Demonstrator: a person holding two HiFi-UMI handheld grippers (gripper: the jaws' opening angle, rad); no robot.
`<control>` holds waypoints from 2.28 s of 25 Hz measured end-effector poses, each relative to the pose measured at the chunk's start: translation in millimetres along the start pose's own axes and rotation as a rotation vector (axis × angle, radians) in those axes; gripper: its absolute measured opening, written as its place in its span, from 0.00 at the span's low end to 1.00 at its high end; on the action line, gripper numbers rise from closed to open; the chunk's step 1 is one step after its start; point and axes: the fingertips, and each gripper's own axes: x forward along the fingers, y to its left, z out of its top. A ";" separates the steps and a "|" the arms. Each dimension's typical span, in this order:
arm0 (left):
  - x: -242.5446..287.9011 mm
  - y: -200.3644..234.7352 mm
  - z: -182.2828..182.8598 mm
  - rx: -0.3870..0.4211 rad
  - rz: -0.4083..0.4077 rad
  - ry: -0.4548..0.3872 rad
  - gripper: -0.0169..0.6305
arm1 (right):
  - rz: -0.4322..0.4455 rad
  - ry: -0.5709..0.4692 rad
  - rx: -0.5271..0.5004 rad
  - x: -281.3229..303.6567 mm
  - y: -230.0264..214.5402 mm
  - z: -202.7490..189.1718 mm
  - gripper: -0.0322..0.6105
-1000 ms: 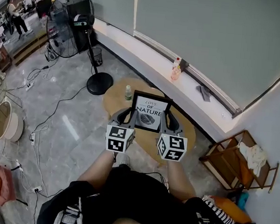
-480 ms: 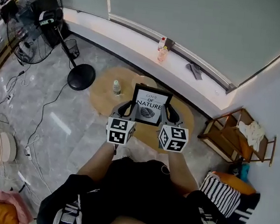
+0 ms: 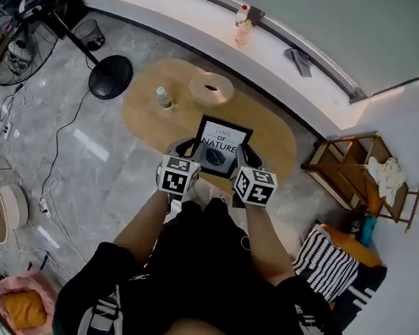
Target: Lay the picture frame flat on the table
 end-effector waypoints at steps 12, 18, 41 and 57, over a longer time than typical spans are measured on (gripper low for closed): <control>226.8 21.0 -156.7 -0.038 -0.040 0.373 0.16 | 0.004 0.367 0.276 183.6 -141.4 -186.2 0.19; 317.3 28.8 -233.4 -0.043 -0.082 0.482 0.16 | -0.060 0.471 0.353 241.4 -192.6 -266.1 0.20; 261.3 40.7 -165.0 0.007 0.048 0.379 0.17 | -0.021 0.240 0.205 200.1 -168.2 -172.8 0.27; -96.7 -47.1 203.6 0.190 0.162 -0.438 0.07 | 0.104 -0.525 -0.214 -103.5 27.4 195.4 0.07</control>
